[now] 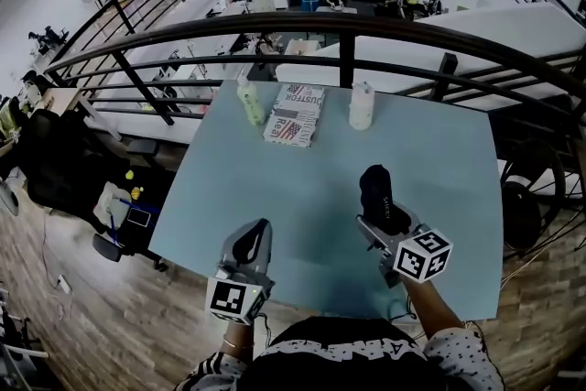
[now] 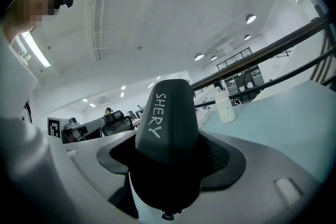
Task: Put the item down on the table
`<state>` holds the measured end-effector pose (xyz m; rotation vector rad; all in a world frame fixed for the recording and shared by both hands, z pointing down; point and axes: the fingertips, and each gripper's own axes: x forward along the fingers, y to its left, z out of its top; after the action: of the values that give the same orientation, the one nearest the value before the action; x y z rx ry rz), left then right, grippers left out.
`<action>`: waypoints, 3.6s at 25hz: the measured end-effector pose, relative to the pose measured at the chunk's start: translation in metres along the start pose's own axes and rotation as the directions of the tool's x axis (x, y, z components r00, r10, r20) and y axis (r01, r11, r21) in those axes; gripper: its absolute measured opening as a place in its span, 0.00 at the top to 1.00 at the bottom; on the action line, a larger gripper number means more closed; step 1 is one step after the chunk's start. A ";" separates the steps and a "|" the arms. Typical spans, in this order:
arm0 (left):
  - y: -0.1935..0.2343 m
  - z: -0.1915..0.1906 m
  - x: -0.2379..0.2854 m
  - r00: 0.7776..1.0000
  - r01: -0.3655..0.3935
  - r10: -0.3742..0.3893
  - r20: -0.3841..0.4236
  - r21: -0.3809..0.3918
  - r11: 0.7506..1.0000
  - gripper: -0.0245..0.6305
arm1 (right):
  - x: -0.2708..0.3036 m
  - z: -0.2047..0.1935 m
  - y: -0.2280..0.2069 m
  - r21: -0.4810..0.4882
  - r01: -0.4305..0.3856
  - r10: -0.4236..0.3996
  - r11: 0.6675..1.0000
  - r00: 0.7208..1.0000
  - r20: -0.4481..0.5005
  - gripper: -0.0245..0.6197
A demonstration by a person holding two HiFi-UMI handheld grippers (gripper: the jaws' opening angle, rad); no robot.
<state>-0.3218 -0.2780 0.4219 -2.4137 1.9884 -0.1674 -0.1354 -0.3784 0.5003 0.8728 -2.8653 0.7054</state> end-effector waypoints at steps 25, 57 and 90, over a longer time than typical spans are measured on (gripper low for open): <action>0.028 -0.008 0.052 0.998 0.042 -0.042 -0.044 0.000 0.999 0.96 | 0.052 -0.029 -0.045 0.013 0.080 -0.078 0.997 0.990 -0.119 0.41; 0.084 -0.018 0.078 0.994 0.108 -0.109 -0.032 -0.032 0.994 0.96 | 0.087 -0.095 -0.088 -0.070 0.296 -0.303 0.953 0.897 -0.323 0.41; 0.102 -0.040 0.085 0.994 0.097 -0.100 -0.044 -0.065 0.993 0.96 | 0.102 -0.137 -0.107 -0.112 0.331 -0.345 0.937 0.820 -0.457 0.41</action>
<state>-0.4091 -0.3783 0.4604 -2.5719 1.9227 -0.1677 -0.1728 -0.4483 0.6859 1.0069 -2.2102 0.7125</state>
